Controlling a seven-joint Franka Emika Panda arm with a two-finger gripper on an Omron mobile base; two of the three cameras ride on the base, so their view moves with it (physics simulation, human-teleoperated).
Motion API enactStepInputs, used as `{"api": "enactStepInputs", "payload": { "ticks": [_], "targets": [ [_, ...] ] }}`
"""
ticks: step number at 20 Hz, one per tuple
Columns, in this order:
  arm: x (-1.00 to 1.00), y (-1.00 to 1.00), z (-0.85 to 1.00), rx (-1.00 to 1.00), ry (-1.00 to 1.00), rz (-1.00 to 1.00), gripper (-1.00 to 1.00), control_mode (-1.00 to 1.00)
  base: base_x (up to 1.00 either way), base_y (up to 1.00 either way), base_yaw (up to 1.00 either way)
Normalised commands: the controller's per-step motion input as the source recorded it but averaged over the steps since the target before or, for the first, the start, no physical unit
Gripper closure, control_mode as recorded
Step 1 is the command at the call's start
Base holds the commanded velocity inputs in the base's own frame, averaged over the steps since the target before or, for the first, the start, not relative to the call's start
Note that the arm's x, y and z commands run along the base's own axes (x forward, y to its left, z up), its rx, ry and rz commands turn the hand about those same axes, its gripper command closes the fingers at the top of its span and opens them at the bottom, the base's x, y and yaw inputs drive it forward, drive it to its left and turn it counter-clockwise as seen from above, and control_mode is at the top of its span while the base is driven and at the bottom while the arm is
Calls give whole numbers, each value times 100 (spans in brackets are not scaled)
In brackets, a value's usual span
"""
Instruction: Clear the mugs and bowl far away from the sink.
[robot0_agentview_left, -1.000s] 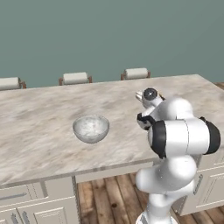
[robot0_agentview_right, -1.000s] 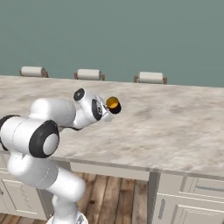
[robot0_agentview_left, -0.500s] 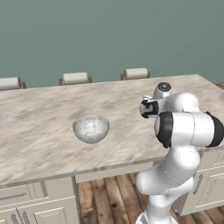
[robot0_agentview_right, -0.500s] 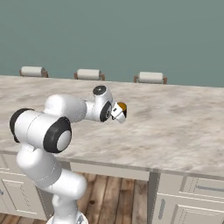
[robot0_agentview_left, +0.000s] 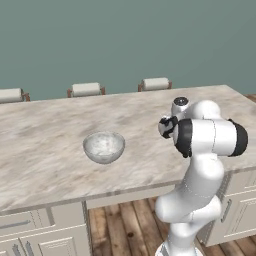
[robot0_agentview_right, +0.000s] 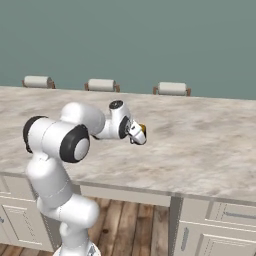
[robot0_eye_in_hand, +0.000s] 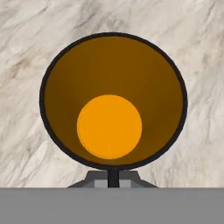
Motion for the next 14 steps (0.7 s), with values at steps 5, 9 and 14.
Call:
{"api": "enactStepInputs", "payload": {
  "ticks": [5, 9, 14],
  "targets": [
    [15, 0, -63, -3, 18, 3, 100, -100, 0, 0, 0],
    [9, -5, -55, 10, 9, 1, 100, -100, 0, 0, 0],
    [7, -22, -26, 22, 0, 0, 100, -100, 0, 0, 0]
  ]
}}
